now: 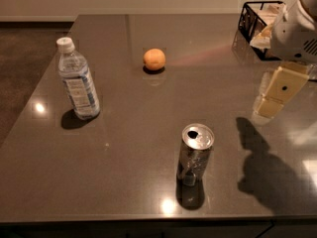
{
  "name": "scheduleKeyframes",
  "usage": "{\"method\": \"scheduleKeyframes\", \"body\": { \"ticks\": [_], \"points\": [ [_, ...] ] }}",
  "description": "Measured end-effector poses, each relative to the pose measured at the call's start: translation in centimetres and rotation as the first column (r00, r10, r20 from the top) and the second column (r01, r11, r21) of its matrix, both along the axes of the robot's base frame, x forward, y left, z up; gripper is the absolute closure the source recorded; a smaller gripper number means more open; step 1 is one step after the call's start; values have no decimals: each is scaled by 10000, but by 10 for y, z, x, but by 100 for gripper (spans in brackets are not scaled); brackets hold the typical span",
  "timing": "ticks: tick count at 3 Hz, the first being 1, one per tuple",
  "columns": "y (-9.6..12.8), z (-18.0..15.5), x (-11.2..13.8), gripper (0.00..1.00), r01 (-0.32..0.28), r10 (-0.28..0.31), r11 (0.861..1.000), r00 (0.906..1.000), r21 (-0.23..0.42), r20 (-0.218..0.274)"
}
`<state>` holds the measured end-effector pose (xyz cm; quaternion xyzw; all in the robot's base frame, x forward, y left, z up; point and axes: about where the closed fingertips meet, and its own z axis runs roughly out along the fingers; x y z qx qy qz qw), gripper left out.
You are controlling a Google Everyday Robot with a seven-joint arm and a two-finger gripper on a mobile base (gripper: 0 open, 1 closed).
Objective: Knock blue plastic bottle over
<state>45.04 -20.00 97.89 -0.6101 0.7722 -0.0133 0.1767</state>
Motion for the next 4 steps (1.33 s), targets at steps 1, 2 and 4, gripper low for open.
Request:
{"method": "scheduleKeyframes", "body": {
  "ticks": [1, 2, 4],
  "points": [
    [24, -3, 19, 0, -373, 373, 9978, 9993, 539, 15],
    [51, -6, 46, 0, -539, 534, 9907, 9985, 1250, 78],
    [127, -8, 83, 0, -1149, 1136, 9397, 9933, 3220, 230]
  ]
}}
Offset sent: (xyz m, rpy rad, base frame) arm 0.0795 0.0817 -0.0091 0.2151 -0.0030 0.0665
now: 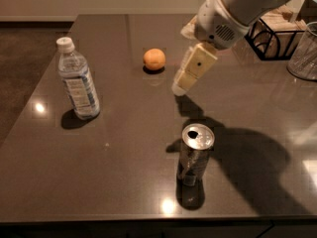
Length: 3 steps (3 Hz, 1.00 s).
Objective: Knock blue plastic bottle over
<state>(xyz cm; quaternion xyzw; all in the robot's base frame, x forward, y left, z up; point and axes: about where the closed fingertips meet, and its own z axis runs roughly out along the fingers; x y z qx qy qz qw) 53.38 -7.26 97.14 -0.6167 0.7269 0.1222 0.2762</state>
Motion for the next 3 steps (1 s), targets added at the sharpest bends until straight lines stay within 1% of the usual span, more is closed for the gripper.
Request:
{"method": "scheduleKeyframes", "body": {
  "ticks": [1, 2, 3],
  "points": [
    [43, -8, 9, 0, -397, 398, 9965, 9992, 741, 1],
    [90, -16, 11, 0, -918, 932, 9861, 9956, 1388, -37],
    [136, -24, 11, 0, -1299, 1345, 9745, 9908, 1832, -126]
  ]
}}
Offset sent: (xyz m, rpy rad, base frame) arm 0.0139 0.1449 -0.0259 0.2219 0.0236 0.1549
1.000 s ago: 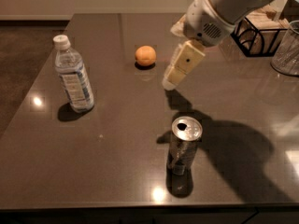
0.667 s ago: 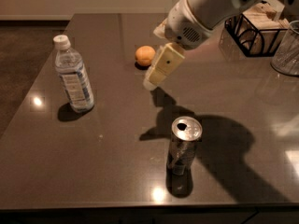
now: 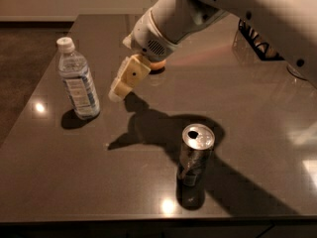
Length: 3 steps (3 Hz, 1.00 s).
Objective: Knock blue plastic bottle over
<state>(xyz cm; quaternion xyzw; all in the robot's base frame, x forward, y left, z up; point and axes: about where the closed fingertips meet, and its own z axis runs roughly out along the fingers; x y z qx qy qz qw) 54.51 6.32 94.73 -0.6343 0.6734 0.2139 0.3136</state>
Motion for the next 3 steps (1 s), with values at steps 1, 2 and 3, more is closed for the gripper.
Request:
{"method": "scheduleKeyframes", "body": {
  "ticks": [1, 2, 3],
  "points": [
    [39, -8, 1, 0, -300, 299, 9993, 9996, 235, 15],
    [73, -10, 5, 0, -491, 488, 9974, 9988, 531, 61],
    [96, -4, 5, 10, -671, 667, 9940, 9977, 866, 78]
  ]
}}
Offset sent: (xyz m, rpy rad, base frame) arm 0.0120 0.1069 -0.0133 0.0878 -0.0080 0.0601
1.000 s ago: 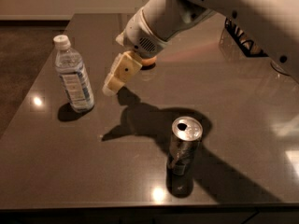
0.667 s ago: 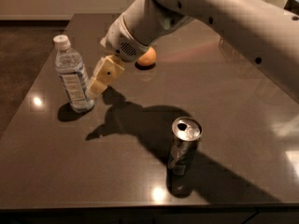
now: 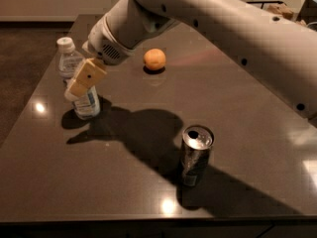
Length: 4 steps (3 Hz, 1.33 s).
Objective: Knock blue plastic bottle over
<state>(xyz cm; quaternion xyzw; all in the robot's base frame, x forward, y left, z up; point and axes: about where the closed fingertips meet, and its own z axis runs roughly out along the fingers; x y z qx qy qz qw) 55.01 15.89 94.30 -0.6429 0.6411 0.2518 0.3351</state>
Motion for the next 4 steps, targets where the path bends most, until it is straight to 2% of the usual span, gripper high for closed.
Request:
{"method": "scheduleKeyframes", "body": {
  "ticks": [1, 2, 3, 4],
  "points": [
    [8, 6, 0, 35, -84, 86, 9998, 9998, 169, -161],
    [-3, 12, -1, 59, 22, -19, 9999, 9997, 117, -234],
    [-40, 28, -1, 83, 457, -467, 9974, 9988, -557, -171],
    [-81, 41, -5, 100, 937, -922, 9713, 9956, -2184, 170]
  ]
}}
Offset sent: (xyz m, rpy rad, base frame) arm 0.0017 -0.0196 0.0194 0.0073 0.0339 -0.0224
